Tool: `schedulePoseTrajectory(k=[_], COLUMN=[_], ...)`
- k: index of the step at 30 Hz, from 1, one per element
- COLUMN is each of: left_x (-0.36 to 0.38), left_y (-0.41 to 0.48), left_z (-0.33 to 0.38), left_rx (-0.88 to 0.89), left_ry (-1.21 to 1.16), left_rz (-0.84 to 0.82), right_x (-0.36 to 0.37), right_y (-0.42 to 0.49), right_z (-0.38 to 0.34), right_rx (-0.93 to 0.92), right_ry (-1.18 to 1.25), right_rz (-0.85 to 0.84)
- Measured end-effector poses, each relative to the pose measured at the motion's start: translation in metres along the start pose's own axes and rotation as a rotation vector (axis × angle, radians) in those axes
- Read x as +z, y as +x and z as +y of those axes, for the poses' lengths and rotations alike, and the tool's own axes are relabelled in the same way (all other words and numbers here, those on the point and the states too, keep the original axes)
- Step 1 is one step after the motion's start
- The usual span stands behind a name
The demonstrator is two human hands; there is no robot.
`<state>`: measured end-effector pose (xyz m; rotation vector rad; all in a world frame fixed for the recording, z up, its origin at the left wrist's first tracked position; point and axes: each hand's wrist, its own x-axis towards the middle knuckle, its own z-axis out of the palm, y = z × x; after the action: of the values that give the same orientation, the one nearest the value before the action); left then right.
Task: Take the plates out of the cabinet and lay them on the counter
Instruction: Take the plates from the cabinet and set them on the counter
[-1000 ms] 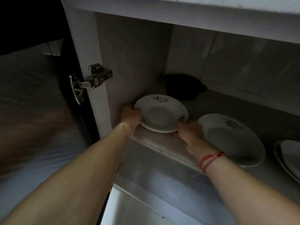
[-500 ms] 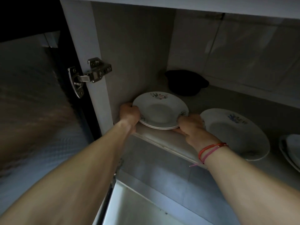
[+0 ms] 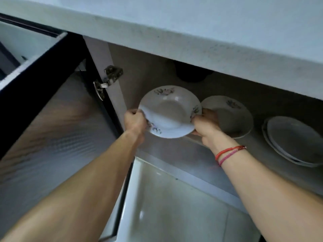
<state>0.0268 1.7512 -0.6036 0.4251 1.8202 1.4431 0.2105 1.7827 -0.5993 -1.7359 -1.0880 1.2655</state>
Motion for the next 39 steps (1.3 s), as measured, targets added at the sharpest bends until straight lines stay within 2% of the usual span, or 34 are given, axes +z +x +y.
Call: schedulePoseTrajectory(k=[10,23,33,39], left_x=[-0.066,-0.151,-0.181,-0.185], left_y=[-0.125,-0.267,-0.345,-0.358], left_z=[0.028,0.146,0.26,0.296], left_rx=[-0.103,-0.132,-0.093,-0.092], left_ry=[0.245,0.442,0.452,0.34], left_rz=[-0.052,-0.23,-0.282,-0.29], right_x=[-0.067,-0.149,-0.196,-0.204], right_y=[-0.133,-0.289,-0.351,-0.36], right_z=[-0.014,-0.104,-0.206,-0.24], right_rx=[0.145,0.266,0.201,0.157], right_ry=[-0.069,-0.091,-0.112,-0.117], right_rz=[-0.033,-0.135,-0.154,-0.14])
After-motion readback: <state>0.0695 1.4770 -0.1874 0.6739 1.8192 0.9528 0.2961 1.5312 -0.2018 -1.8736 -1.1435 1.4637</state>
